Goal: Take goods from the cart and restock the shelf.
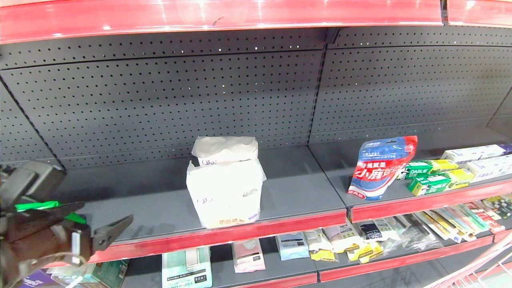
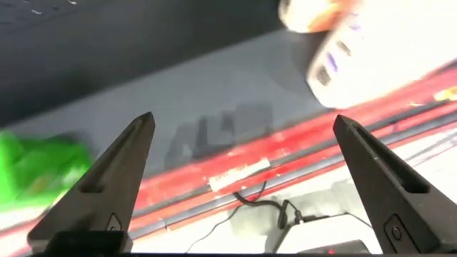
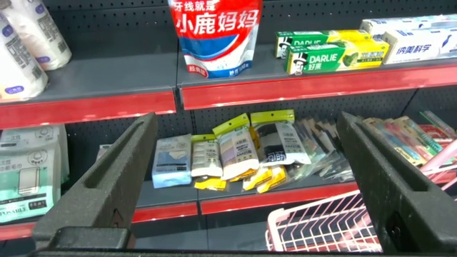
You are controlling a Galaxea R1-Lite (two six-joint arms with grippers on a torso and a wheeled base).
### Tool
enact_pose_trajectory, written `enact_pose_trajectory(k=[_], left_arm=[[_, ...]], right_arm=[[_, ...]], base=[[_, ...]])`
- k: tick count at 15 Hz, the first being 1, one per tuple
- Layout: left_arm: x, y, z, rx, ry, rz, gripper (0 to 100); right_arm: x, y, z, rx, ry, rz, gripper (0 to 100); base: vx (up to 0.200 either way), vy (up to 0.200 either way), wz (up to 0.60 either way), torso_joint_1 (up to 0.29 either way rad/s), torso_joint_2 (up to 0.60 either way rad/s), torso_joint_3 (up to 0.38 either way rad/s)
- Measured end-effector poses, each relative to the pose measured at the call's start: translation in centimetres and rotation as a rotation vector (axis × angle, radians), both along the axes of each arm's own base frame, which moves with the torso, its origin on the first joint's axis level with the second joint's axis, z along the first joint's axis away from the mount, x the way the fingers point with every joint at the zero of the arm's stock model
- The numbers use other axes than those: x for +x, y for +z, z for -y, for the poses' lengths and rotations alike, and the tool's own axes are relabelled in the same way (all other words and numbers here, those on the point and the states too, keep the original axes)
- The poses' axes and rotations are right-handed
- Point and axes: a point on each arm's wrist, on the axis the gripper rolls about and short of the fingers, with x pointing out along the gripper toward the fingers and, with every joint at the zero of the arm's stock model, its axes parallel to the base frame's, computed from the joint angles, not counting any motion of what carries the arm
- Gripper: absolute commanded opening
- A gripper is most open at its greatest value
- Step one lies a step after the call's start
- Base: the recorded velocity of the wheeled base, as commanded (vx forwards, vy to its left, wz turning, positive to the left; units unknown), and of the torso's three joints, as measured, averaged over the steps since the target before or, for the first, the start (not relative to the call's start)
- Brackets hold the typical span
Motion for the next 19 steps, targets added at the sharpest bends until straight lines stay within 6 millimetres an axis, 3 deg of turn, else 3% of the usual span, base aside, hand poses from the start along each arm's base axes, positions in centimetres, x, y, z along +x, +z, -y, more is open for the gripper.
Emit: enact_pose_trajectory(k=[2, 4, 8, 10, 13, 19], left_arm=[[-4.3, 1.4, -0.8, -0.018, -0.02, 0.037, 100], [-8.8, 1.4, -1.6, -0.036, -0.048, 0.077, 100], [-15.5, -1.5, -3.0, -0.039, -0.039, 0.176, 100], [-16.7, -3.4, -3.4, 0.001, 0.031, 0.215, 100], [-17.3, -4.3, -3.6, -0.002, 0.041, 0.252, 100], [-15.9, -6.3, -3.6, -0.016, 0.177, 0.349, 100]], right_arm=[[0.0, 0.0, 0.0, 0.008, -0.002, 0.0, 100], [0.0, 0.0, 0.0, 0.01, -0.002, 0.0, 100], [0.0, 0.0, 0.0, 0.01, -0.002, -0.001, 100], [0.0, 0.0, 0.0, 0.01, -0.003, 0.0, 100], [0.0, 0.0, 0.0, 0.01, -0.001, 0.0, 100], [0.0, 0.0, 0.0, 0.013, 0.0, 0.0, 100]], base=[[0.0, 0.0, 0.0, 0.0, 0.0, 0.0], [0.0, 0.0, 0.0, 0.0, 0.0, 0.0], [0.0, 0.0, 0.3, 0.0, 0.0, 0.0], [0.0, 0.0, 0.6, -0.002, 0.0, 0.0], [0.0, 0.0, 0.4, 0.006, 0.0, -0.002], [0.0, 0.0, 0.0, 0.0, 0.0, 0.0]])
